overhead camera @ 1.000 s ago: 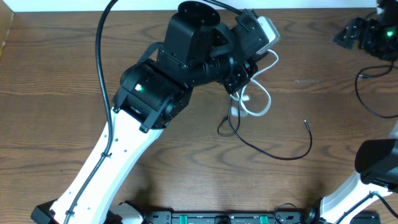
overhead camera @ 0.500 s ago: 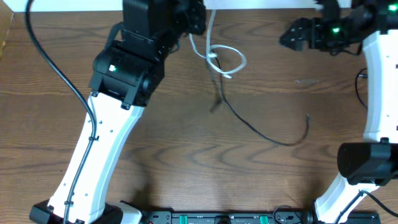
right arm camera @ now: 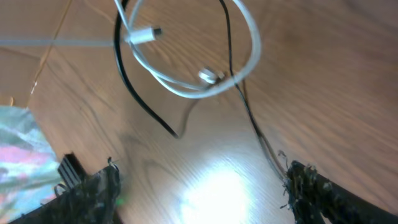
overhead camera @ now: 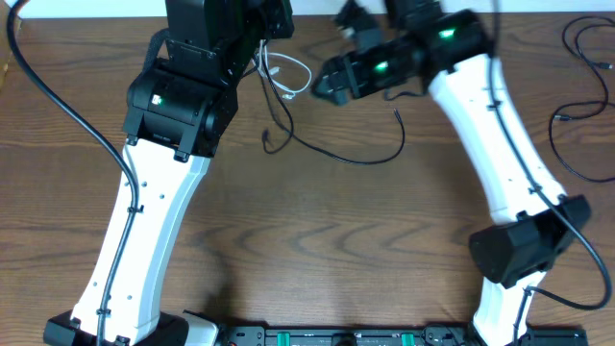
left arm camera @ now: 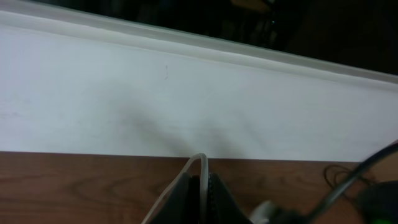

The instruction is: Untangle cables

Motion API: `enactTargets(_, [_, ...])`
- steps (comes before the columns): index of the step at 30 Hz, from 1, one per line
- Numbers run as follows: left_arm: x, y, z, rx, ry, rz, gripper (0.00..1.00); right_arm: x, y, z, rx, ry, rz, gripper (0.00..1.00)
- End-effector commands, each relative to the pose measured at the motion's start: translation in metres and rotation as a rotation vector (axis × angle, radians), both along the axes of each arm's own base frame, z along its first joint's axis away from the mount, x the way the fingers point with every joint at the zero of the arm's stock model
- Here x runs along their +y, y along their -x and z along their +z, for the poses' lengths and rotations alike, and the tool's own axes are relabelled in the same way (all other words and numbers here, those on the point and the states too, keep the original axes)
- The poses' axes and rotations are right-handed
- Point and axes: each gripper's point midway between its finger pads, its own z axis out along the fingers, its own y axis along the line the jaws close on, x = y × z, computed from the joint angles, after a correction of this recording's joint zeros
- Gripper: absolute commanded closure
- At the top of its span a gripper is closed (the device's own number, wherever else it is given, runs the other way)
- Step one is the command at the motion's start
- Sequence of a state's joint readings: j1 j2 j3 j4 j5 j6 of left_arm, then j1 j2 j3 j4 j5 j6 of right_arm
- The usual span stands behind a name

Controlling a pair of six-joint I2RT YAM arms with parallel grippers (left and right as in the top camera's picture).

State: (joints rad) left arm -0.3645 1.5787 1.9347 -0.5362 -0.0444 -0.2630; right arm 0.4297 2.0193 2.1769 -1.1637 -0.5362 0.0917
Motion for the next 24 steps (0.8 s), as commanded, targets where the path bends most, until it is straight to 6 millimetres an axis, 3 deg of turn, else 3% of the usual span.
enactTargets(1, [0.006,0.001,0.005,-0.010,0.004,0.031,0.93,0.032,0.001,-0.026,0.064,0.025,-0.081,0.20])
enactTargets(6, [0.007,0.002,0.003,-0.002,0.001,0.031,0.93,0.056,-0.013,-0.058,0.024,0.102,-0.152,0.24])
enactTargets(9, [0.007,0.002,0.001,0.004,-0.002,0.031,0.93,0.058,-0.025,-0.086,-0.002,0.183,-0.193,0.29])
enactTargets(11, [0.007,0.003,-0.002,0.013,-0.014,0.030,0.93,0.048,-0.037,-0.114,-0.005,0.270,-0.252,0.34])
enactTargets(16, [0.015,0.001,-0.004,0.023,-0.021,0.047,0.93,0.033,-0.044,-0.124,0.011,0.300,-0.277,0.55])
enactTargets(19, [0.023,-0.001,-0.005,0.027,-0.022,0.066,0.93,0.014,-0.052,-0.124,0.018,0.323,-0.318,0.88])
enactTargets(20, [0.026,-0.001,-0.006,0.029,-0.023,0.071,0.93,0.007,-0.055,-0.125,0.027,0.327,-0.331,0.93])
enactTargets(24, [0.033,-0.002,-0.006,0.031,-0.023,0.085,0.93,-0.031,-0.065,-0.131,0.074,0.356,-0.393,0.94])
